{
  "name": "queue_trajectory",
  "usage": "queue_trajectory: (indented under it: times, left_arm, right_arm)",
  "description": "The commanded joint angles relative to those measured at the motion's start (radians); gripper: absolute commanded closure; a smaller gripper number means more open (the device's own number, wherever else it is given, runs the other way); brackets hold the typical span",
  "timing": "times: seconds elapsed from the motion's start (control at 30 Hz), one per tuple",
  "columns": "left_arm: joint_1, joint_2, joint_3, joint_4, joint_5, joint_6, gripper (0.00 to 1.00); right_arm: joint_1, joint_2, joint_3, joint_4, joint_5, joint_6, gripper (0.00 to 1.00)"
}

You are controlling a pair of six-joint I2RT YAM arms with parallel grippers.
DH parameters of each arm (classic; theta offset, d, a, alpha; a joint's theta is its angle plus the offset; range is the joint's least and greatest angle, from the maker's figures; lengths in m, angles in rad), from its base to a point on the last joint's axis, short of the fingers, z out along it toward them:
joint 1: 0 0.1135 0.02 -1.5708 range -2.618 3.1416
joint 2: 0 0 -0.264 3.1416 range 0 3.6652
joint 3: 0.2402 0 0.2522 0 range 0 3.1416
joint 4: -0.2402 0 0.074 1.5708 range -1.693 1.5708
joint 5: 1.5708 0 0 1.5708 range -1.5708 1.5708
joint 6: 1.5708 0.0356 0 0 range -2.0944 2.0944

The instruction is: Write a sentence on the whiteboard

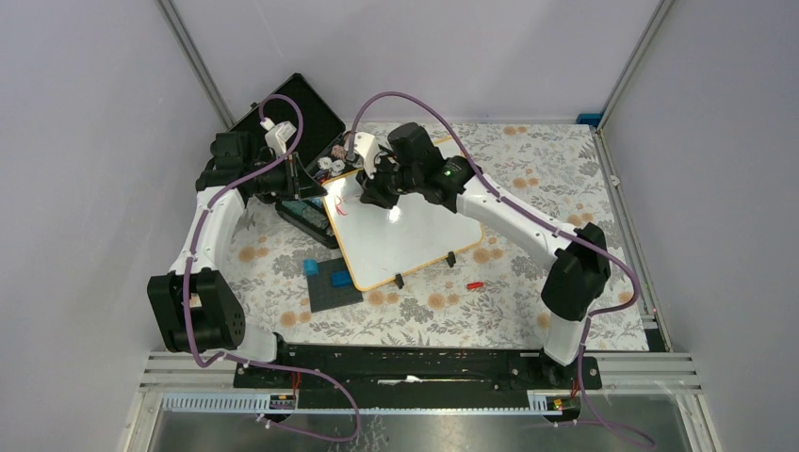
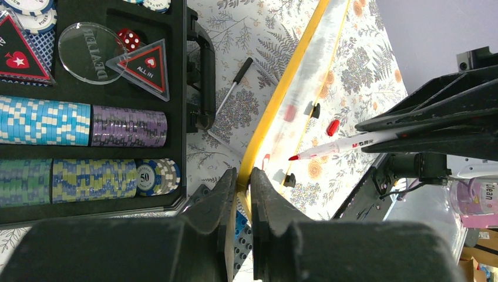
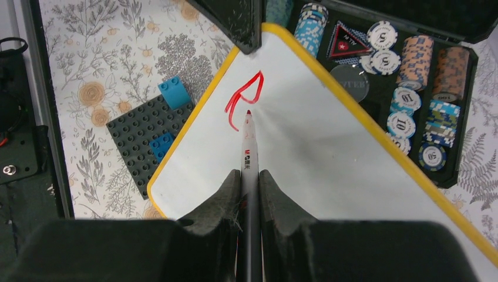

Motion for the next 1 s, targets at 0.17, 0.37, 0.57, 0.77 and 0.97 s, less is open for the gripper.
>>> queue_trajectory:
  times: [0.17, 0.37, 0.57, 0.77, 0.97]
  left_arm:
    - [0.003, -0.04, 0.01, 0.044, 0.005, 0.011, 1.0]
    - [0.004, -0.037, 0.01, 0.045, 0.005, 0.013, 1.0]
    - [0.004, -0.039, 0.013, 0.044, 0.002, 0.012, 1.0]
    - [0.003, -0.038, 0.014, 0.045, 0.001, 0.013, 1.0]
    - [0.003, -0.034, 0.016, 0.045, 0.002, 0.011, 1.0]
  right_arm:
    - [-0.006, 0.049, 0.085, 0.005, 0.018, 0.011, 1.0]
    - [-0.007, 0.049, 0.071, 0.006, 0.027, 0.005, 1.0]
    - [-0.014, 0.042, 0.057, 0.005, 0.049, -0.004, 1.0]
    - [-0.042, 0.014, 0.029, 0.004, 0.052, -0.01, 1.0]
    - [-0.044, 0.0, 0.008, 0.005, 0.053, -0.018, 1.0]
